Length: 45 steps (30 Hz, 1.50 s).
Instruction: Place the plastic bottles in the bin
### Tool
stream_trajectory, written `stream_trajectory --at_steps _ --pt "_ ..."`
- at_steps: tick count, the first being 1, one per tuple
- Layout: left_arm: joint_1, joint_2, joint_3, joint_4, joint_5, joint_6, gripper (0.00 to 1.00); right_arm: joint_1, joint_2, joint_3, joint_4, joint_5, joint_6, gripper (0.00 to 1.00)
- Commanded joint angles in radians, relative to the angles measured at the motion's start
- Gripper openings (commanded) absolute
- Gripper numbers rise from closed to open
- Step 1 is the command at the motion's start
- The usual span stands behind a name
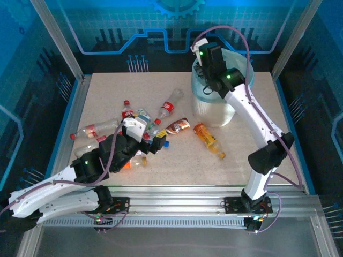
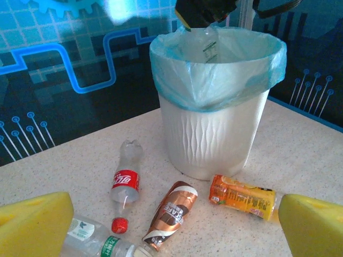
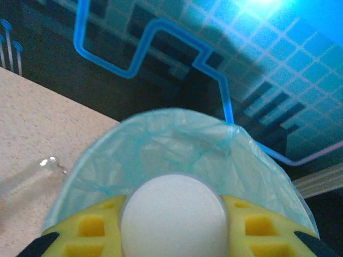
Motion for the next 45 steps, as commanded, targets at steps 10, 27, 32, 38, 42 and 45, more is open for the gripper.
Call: stream_trajectory --at_steps 10,27,32,38,42,45 --pt "0.052 0.003 -0.033 0.016 -0.019 -0.032 0.99 -0.111 0.056 -0.051 0.016 -0.046 0.074 0.22" --pt "0.102 0.015 -0.051 0.006 -0.003 -0.042 0.99 -0.258 0.153 -0.136 0.098 -0.239 0.226 0.4" --pt "0.104 0.015 -0.043 -0.007 -0.002 -0.048 0.99 -0.254 0.133 -0.097 0.065 -0.266 0.257 0.56" --pt "0.106 0.014 -0.033 -0.019 0.004 -0.06 0.99 -0.238 0.031 -0.094 0.041 -0.404 0.362 0.58" --pt "0.108 0.019 -0.014 -0.063 0.005 -0.083 0.99 -0.196 -0.05 -0.109 0.041 -0.405 0.376 0.59" --pt "0.118 0.03 0.016 -0.133 -0.011 -0.115 0.99 -0.163 -0.122 -0.141 0.046 -0.396 0.377 0.59"
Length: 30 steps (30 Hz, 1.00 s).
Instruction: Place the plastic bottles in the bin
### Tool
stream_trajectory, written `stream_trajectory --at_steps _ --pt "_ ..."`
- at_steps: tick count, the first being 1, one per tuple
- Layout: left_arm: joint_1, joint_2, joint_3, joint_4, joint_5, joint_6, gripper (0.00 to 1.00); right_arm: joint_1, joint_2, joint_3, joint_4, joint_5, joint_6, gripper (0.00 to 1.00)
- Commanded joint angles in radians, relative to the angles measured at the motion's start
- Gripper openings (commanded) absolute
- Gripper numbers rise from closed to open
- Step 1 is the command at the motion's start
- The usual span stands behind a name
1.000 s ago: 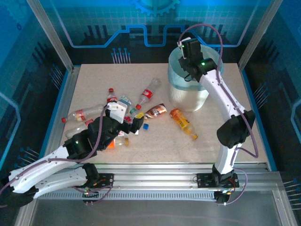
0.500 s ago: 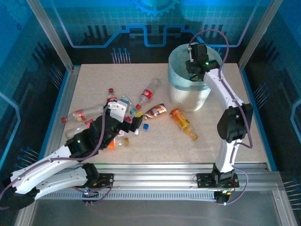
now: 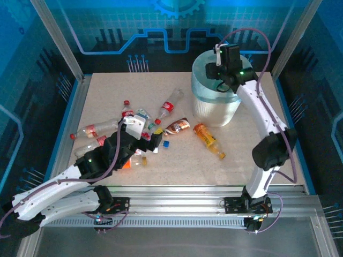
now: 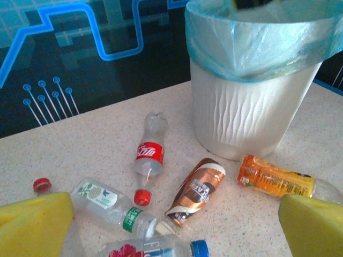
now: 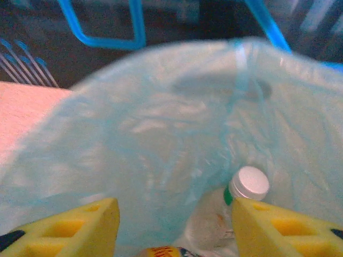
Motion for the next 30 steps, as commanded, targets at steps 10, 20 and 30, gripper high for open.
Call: stream_trajectory --at_steps 10,20,30 --pt "0.18 0.137 0.201 -0.432 0.131 -0.187 0.99 0.181 -0.359 -0.222 0.11 0.011 -0.054 0.59" --pt "0.216 0.302 0.256 -0.458 0.325 -0.188 0.98 0.251 -0.544 -0.479 0.035 -0.113 -0.056 0.59" --pt "0.217 0.522 0.344 -0.417 0.427 -0.334 0.96 0.271 -0.494 -0.664 -0.156 -0.135 -0.086 0.66"
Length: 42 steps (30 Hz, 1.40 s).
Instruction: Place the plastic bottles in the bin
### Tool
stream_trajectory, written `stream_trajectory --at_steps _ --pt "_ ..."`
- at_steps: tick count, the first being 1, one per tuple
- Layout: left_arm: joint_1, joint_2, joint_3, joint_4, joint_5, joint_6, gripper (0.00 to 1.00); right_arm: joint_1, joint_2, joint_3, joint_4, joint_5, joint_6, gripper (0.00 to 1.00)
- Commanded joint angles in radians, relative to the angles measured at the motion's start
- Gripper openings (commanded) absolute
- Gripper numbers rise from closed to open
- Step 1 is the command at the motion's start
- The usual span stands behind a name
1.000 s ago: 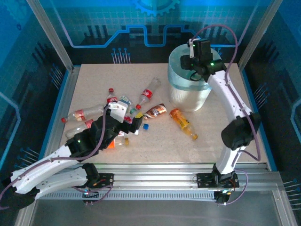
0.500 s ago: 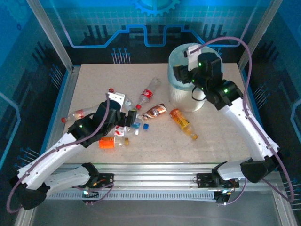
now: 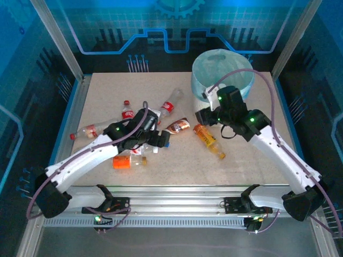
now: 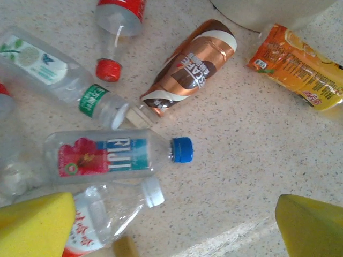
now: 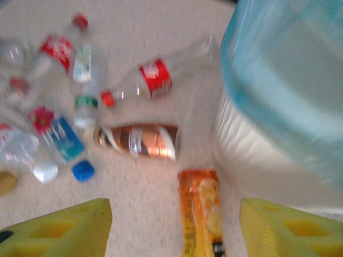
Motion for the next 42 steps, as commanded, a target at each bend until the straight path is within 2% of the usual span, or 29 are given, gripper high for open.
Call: stream_trajectory --at_steps 1,6,13,21,32,42 --pt "0.005 0.048 0.063 0.011 0.041 -0.077 0.96 0.021 0.055 -0.047 -0.078 -0.01 -0.017 0.67" --pt "0.005 0.064 0.074 0.015 0.037 -0.102 0.96 0.042 0.182 -0.062 -0.078 0.052 -0.046 0.68" --pt "0.006 0.0 0.006 0.021 0.032 -0.121 0.96 0.058 0.396 0.001 -0.084 0.14 -0.068 0.72" --pt "0.007 -0.082 -0.047 0.012 0.013 -0.137 0.96 0.059 0.572 0.075 -0.087 0.21 -0.068 0.76" --pt "0.018 -0.102 -0.056 0.012 0.009 -0.125 0.96 0.054 0.692 0.109 -0.073 0.251 -0.08 0.77" --pt "0.023 -0.095 -0.062 0.02 0.018 -0.116 0.96 0.054 0.714 0.111 -0.07 0.238 -0.088 0.71"
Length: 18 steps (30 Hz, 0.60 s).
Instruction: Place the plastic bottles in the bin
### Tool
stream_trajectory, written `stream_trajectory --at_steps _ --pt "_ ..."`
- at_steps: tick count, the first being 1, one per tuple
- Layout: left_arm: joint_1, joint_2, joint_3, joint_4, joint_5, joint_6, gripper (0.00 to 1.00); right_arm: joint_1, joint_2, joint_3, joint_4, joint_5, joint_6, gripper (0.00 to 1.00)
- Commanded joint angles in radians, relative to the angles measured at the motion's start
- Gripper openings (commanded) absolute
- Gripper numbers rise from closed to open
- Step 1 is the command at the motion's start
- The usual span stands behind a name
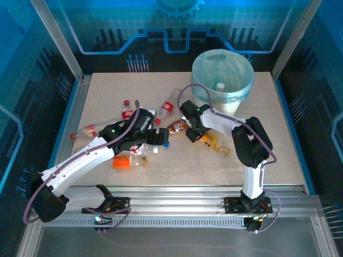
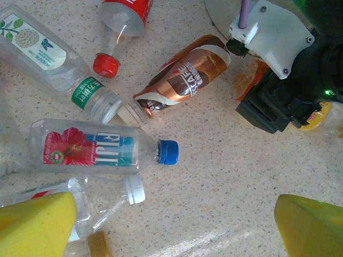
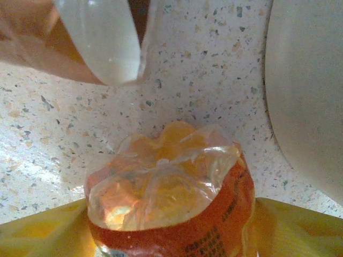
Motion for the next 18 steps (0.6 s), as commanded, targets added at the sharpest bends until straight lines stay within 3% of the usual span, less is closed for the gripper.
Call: stream_trajectory --at_steps 1,8,18 --pt "0.01 -0.006 -0.02 0.001 0.001 0.008 0.96 0.009 0.016 0.018 -0.013 0.001 -0.006 0.7" --pt "0.018 -0.015 -0.018 0.002 0.0 0.013 0.96 0.02 -0.025 0.02 -0.044 -0.006 -0.002 0.62" --pt "0.022 -0.092 0.043 -0.036 -0.027 0.047 0.96 0.063 -0.252 0.027 -0.139 -0.068 0.027 0.59"
